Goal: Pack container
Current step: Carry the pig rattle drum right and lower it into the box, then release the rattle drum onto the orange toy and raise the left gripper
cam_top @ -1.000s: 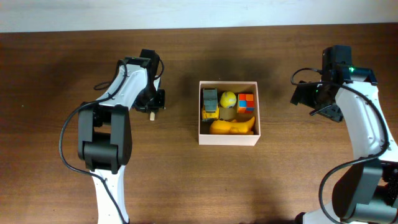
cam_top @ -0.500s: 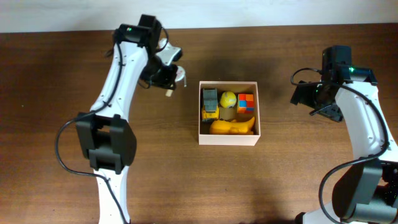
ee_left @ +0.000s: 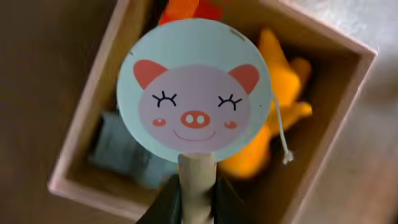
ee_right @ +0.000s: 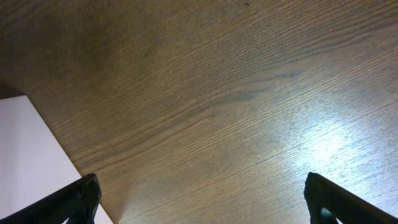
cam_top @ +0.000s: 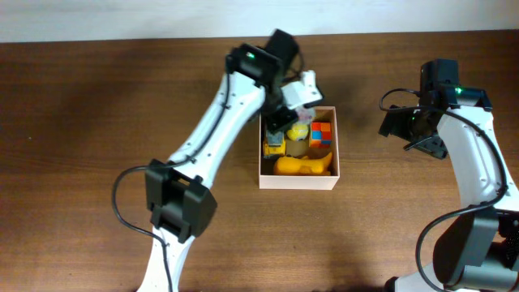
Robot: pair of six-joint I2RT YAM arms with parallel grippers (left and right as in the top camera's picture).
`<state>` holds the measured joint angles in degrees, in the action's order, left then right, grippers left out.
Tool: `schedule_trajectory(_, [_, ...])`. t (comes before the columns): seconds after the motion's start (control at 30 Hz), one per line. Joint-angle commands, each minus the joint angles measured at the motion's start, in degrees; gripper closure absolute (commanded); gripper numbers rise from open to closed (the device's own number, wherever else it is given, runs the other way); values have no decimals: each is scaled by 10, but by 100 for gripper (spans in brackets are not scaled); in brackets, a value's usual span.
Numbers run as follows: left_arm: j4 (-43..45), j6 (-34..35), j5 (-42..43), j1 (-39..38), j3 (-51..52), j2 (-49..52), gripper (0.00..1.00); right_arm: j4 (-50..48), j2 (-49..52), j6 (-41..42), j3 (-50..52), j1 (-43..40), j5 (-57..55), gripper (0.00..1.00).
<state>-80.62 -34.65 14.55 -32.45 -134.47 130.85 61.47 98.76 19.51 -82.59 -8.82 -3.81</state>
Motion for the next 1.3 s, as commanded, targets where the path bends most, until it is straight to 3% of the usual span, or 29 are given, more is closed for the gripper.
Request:
schedule_trajectory(0.0, [36,-25,-77,-28,-6,7,89,0,0,5,-1,-2,-11,1])
schedule_trajectory(0.2, [64,-25,-94,-36,-6,23,91,0,0,5,-1,-2,-11,1])
schedule_trajectory(0.6, [38,-25,-47,-43,-6,32,90,0,0,5,-1,-2,-11,1])
schedule_trajectory(1.1, [-17,-25,-47,-54,-6,32,90,0,0,5,-1,-2,-11,1])
schedule_trajectory(1.13, [-17,-25,-47,-54,-6,32,88,0,0,5,-1,-2,-11,1])
schedule_trajectory(1.17, [-17,-25,-47,-54,-6,32,69,0,0,5,-1,-2,-11,1])
schedule_trajectory(1.2, [-17,-25,-47,-54,-6,32,42,0,0,5,-1,-2,-11,1])
schedule_trajectory(1.27, [-17,-25,-47,-54,-6,32,13,0,0,5,-1,-2,-11,1])
